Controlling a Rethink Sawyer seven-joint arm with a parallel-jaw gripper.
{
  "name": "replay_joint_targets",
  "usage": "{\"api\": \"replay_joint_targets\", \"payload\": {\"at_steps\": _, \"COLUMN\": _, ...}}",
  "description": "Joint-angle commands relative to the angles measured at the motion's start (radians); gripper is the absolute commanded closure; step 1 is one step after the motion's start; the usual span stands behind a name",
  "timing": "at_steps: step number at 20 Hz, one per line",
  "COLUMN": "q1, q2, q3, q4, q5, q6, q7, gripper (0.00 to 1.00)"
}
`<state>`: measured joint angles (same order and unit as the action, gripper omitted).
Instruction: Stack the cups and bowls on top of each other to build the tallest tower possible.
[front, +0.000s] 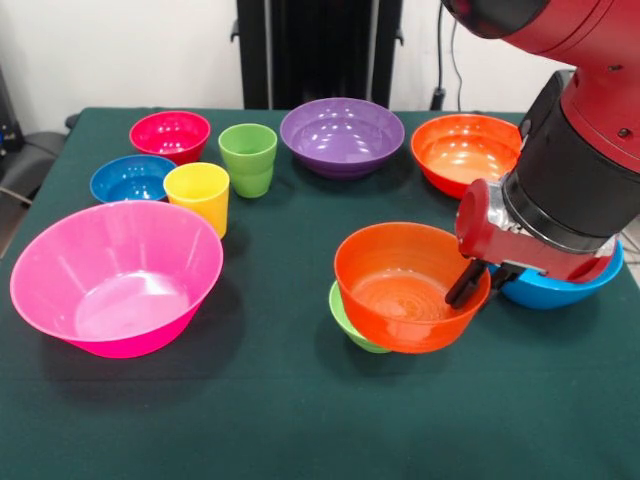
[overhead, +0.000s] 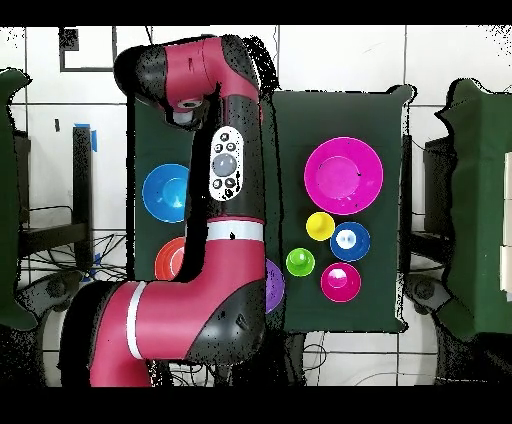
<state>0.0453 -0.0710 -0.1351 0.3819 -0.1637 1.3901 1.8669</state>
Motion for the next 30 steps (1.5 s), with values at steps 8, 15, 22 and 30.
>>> {"api": "replay_joint_targets", "payload": {"at_steps": 8, "q1": 0.003, "q2": -0.023, "q3": 0.036, "q4": 0.124, "q5": -0.032, "q6": 0.056, "q7": -0.202, "gripper": 1.00}}
{"api": "replay_joint_targets", "payload": {"at_steps": 15, "q1": 0.003, "q2": 0.000, "q3": 0.032, "q4": 0.118, "q5": -0.038, "q6": 0.038, "q7": -0.186, "gripper": 1.00}}
{"api": "replay_joint_targets", "payload": {"at_steps": 22, "q1": 0.006, "q2": -0.033, "q3": 0.023, "q4": 0.217, "q5": -0.038, "q6": -0.020, "q7": -0.176, "gripper": 1.00}}
{"api": "replay_joint_targets", "payload": {"at_steps": 30, "q1": 0.012, "q2": -0.077, "q3": 0.027, "q4": 0.341, "q5": -0.041, "q6": -0.077, "q7": -0.150, "gripper": 1.00}}
